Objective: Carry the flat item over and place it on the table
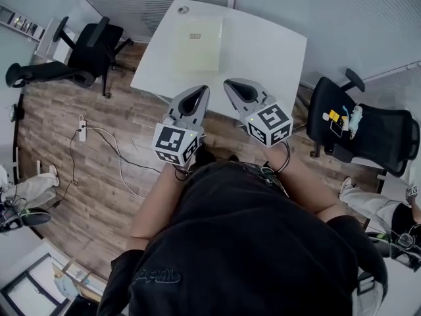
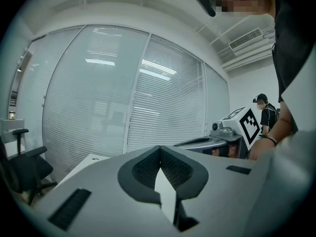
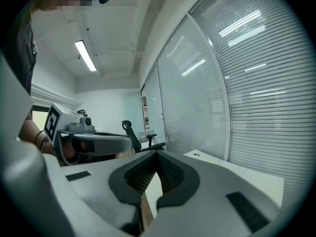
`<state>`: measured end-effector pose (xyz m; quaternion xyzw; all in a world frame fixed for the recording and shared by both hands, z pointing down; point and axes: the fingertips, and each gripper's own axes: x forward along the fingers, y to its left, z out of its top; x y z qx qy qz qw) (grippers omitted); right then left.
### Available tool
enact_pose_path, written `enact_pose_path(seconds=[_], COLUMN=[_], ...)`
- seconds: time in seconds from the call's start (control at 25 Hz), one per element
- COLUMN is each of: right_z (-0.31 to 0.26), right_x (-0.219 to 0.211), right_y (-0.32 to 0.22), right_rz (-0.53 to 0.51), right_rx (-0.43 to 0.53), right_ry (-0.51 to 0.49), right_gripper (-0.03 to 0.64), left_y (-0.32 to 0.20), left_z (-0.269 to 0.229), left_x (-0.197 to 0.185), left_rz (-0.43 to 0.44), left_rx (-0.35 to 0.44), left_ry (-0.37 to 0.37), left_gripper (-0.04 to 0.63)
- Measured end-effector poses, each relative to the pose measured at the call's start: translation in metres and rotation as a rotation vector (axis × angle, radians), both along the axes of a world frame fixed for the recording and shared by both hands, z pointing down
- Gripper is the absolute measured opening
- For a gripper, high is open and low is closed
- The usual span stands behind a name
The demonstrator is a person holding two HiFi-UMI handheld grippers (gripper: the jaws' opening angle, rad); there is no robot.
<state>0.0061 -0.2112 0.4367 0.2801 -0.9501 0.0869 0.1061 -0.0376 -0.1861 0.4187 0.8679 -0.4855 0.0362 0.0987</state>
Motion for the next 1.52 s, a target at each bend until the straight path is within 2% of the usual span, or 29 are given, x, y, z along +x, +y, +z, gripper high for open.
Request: enact_pose_path(seconds=[0.2, 0.36, 0.72, 1.12, 1.52], right_z=[-0.003, -0.006, -0.004, -0.001, -0.013], right_x=[0.028, 0.045, 0.071, 0.061, 0.033], right_y=[0.026, 0.044, 0.087, 0.115, 0.16], right_rz=[-0.023, -0.047, -0.078, -0.072, -0.027], right_rx=[0.016, 0.031, -0.009, -0.01, 0.008], right_ry=[-0.004, -0.007, -0.044, -0.02, -0.005], right_gripper=[0.021, 0.021, 0.021, 0.021, 0.021], left_y=[0.028, 0.049, 0.1, 0.133, 0.182], left_z=[-0.003, -0.006, 0.002, 0.004, -0.006], left_x=[0.027, 0.042, 0.071, 0.057, 0.028], left_rz=[-0.019, -0.046, -0.076, -0.07, -0.01], left_rx=[0.017, 0.021, -0.021, -0.035, -0.023], left_ry=[-0.041, -0.025, -0.008, -0.004, -0.001], left_gripper=[0.014, 0.014, 0.014, 0.014, 0.014])
